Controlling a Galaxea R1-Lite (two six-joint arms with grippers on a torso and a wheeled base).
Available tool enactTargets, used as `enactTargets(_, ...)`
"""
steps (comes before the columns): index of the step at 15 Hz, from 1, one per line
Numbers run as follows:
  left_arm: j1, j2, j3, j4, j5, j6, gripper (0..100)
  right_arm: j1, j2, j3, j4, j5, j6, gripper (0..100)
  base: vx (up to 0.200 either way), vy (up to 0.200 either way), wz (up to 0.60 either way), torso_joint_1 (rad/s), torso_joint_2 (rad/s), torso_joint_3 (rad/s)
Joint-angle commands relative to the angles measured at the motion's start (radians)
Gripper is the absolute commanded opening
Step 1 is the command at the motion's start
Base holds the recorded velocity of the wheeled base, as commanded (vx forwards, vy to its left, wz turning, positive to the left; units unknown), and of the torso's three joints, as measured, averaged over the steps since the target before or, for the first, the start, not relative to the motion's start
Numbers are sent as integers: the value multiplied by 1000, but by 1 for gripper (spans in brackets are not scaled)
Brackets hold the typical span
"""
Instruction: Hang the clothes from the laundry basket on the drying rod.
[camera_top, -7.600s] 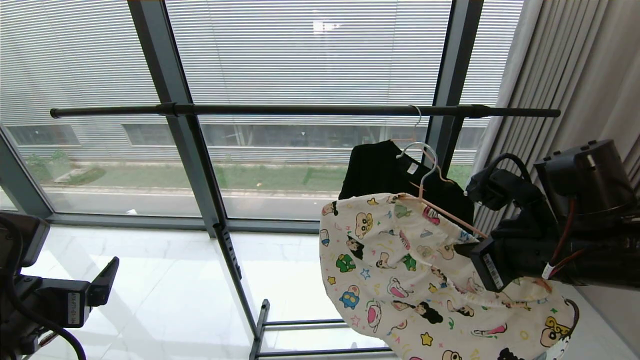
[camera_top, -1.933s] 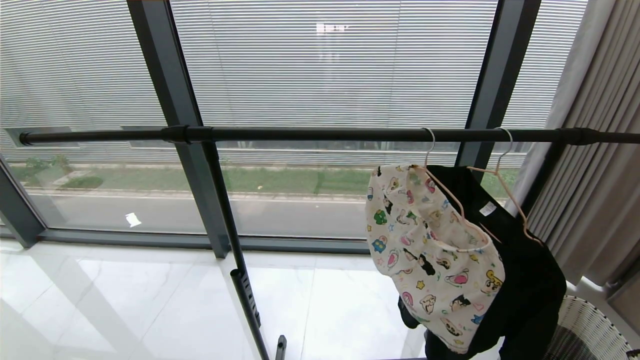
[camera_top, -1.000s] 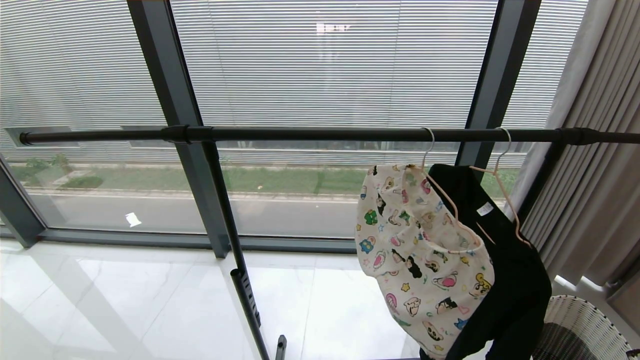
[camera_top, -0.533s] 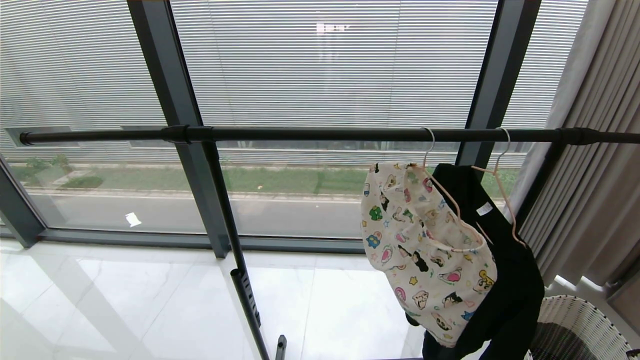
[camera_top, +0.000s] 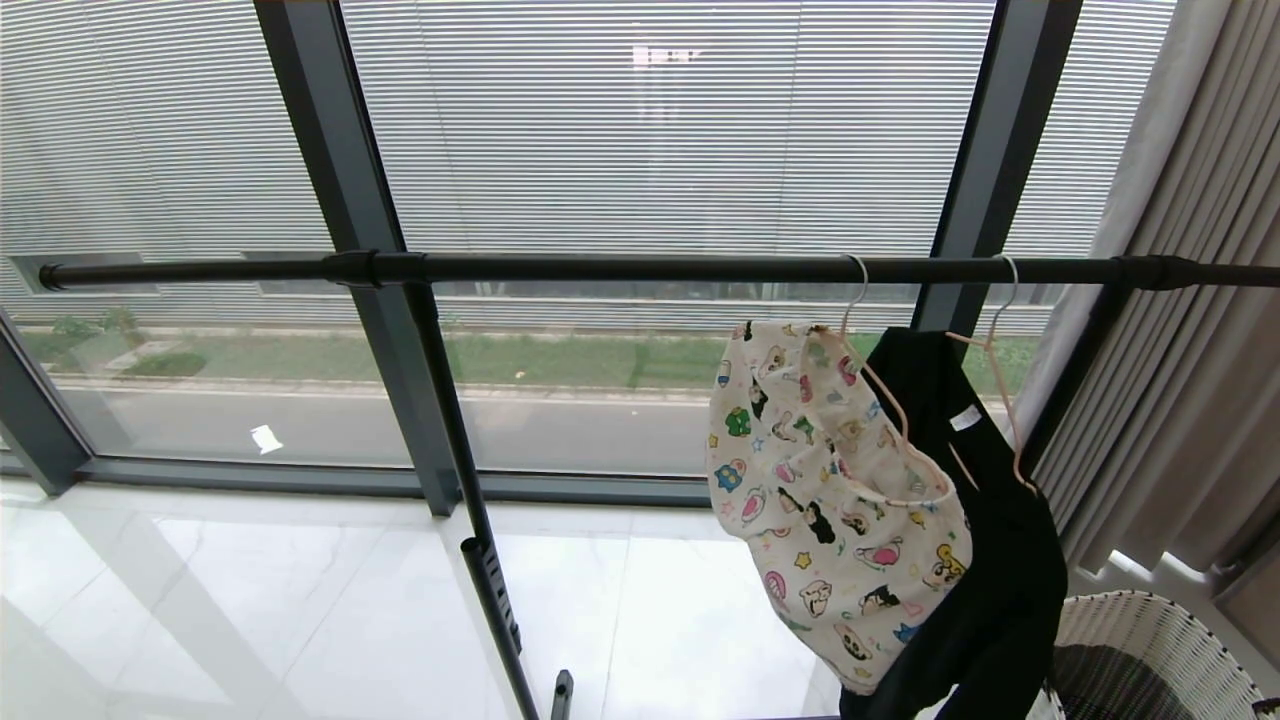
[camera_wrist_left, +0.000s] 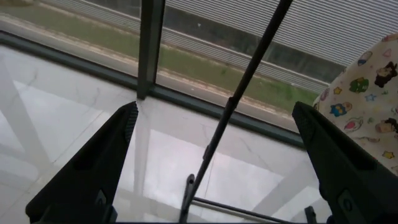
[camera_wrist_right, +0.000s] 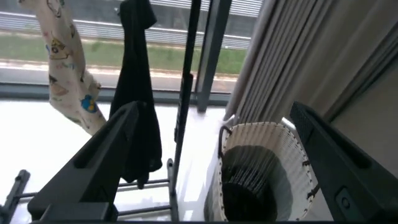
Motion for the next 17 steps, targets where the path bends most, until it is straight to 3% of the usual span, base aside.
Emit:
enactTargets(1, 0, 4, 0, 0, -86, 25, 100, 0, 2, 13, -8, 101, 1, 100, 0, 0, 0, 0, 0, 0)
enactTargets(3, 0, 4, 0, 12, -101, -81, 100, 0, 2, 19, -25, 88, 1, 100, 0, 0, 0, 0, 0, 0)
enactTargets(17, 4, 4, 0, 27, -104, -78, 100, 0, 2, 21, -31, 85, 0, 100, 0, 0, 0, 0, 0, 0)
